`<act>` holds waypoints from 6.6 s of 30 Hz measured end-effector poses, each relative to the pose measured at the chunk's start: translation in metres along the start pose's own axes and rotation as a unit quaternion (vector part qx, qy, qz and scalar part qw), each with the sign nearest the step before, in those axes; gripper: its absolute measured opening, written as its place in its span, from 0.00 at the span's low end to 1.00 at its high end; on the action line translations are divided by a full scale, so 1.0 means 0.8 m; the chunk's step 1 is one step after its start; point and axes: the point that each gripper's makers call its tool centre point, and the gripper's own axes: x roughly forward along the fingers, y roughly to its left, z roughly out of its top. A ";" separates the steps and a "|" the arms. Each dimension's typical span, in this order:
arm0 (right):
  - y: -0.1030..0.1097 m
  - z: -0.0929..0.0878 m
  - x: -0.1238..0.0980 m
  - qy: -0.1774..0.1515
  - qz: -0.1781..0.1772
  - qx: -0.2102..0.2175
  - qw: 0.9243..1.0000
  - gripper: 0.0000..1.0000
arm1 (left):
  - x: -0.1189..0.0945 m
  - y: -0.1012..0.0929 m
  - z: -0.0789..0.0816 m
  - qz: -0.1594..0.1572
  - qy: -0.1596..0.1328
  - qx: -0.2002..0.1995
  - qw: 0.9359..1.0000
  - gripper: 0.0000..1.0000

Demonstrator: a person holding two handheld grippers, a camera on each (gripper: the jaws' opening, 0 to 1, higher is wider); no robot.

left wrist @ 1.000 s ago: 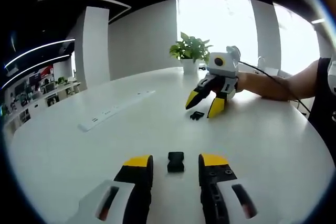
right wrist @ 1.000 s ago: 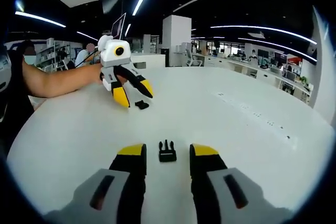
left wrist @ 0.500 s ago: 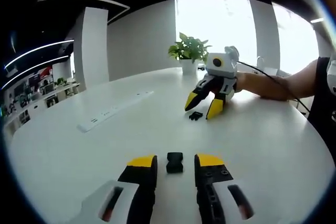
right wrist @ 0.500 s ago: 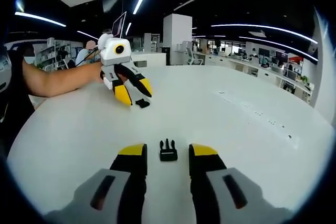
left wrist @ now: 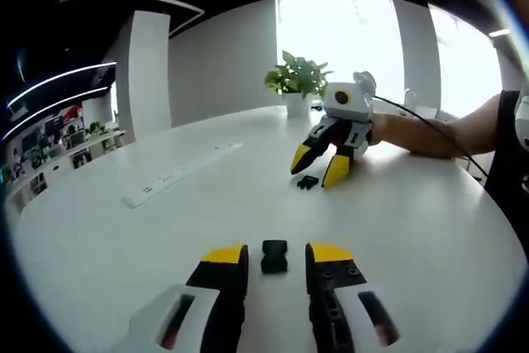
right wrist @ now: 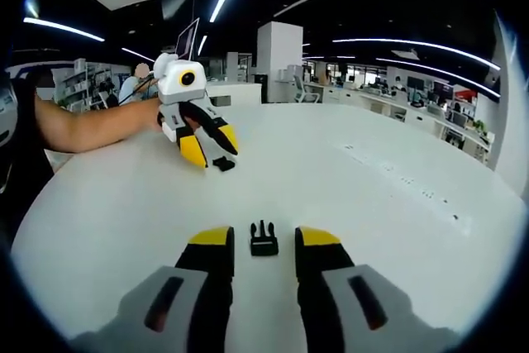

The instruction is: Snap the two parts of the plastic buckle together until the buckle closes and remains connected.

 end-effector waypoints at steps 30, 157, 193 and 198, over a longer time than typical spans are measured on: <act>0.002 0.000 0.000 0.000 0.003 0.001 1.000 0.26 | 0.001 -0.004 -0.003 -0.006 0.004 -0.004 1.000 0.21; 0.007 -0.006 -0.002 -0.007 -0.004 -0.002 1.000 0.12 | 0.004 0.003 -0.009 0.004 0.004 -0.024 1.000 0.11; 0.000 0.020 -0.008 -0.022 -0.014 -0.004 1.000 0.11 | -0.014 0.011 0.017 0.029 -0.013 -0.045 0.998 0.11; 0.000 0.020 -0.008 -0.019 -0.014 -0.004 1.000 0.11 | -0.015 0.010 0.022 0.031 -0.017 -0.044 0.998 0.11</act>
